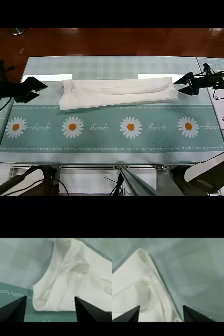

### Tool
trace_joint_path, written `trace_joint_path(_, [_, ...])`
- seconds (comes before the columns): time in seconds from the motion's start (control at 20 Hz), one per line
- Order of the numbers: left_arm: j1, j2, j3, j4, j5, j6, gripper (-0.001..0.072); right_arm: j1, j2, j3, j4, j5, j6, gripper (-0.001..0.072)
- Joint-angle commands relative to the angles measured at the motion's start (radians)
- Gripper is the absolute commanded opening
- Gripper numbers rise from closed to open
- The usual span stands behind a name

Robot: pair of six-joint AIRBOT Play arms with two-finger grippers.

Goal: Fold the shirts.

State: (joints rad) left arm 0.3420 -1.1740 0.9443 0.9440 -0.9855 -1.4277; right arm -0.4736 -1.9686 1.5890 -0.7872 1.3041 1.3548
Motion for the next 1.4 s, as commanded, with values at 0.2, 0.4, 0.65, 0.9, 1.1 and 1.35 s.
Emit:
trace_joint_path(0.2, [-0.244, 0.126, -0.153, -0.048, 0.098, 0.032, 0.0699, 0.124, -0.027, 0.000, 0.070, 0.011, -0.037, 0.0123])
trace_joint_path(0.4, [-0.298, 0.125, -0.153, -0.068, 0.096, 0.060, 0.0019, 0.113, 0.120, 0.000, -0.098, 0.112, -0.032, 0.0040])
trace_joint_path(0.65, [-0.515, 0.104, -0.153, -0.160, 0.192, 0.141, 0.0017, 0.116, 0.493, -0.190, -0.198, 0.145, -0.065, 0.0040])
trace_joint_path(0.9, [-0.801, -0.178, 0.008, -0.159, 0.319, 0.109, 0.0017, 0.116, 0.938, -0.546, -0.186, 0.101, -0.052, 0.0040])
trace_joint_path(1.1, [-0.933, -0.507, 0.378, -0.159, 0.191, 0.053, 0.0017, 0.116, 1.143, -0.691, -0.166, 0.098, -0.001, 0.0040])
trace_joint_path(1.35, [-1.079, -0.776, 0.723, -0.191, 0.026, -0.025, 0.0018, 0.116, 1.215, -0.700, -0.105, 0.103, 0.013, 0.0040])
